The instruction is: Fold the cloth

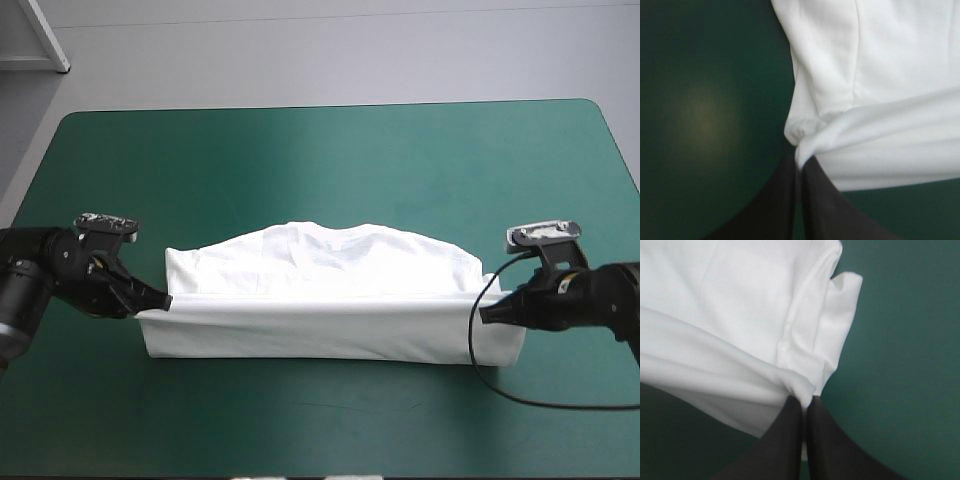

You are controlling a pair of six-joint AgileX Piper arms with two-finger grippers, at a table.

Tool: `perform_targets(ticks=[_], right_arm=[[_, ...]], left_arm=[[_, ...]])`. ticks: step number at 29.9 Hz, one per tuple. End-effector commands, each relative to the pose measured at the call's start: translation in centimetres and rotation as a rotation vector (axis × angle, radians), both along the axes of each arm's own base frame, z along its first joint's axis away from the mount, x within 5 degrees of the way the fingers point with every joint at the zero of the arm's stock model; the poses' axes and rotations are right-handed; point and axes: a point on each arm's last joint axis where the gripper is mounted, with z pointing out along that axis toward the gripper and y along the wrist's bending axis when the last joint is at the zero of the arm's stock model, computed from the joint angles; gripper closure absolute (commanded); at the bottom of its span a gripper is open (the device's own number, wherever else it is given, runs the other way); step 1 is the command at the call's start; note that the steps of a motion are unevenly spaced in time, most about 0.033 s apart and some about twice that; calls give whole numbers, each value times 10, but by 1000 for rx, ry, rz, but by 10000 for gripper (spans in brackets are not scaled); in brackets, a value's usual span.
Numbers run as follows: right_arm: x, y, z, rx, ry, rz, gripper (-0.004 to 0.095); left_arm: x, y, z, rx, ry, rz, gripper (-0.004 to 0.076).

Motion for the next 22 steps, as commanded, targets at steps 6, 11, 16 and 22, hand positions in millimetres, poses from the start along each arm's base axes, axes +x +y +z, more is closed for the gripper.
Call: perform_targets(ticks=[6,11,16,22], right_arm=[[69,3,21,-58,-104,10,908],[105,8,11,-63,-72,10,909],[133,10,-12,-90,-30,13,908],[154,12,-33,-92,-39,9,908]], left_arm=[[63,0,15,29,-142,-6,705],[98,-2,3,21,-147,-4,705],[124,-3,-15,23,-139,-5,705],[145,-6,-37,-3,-125,-9,705]])
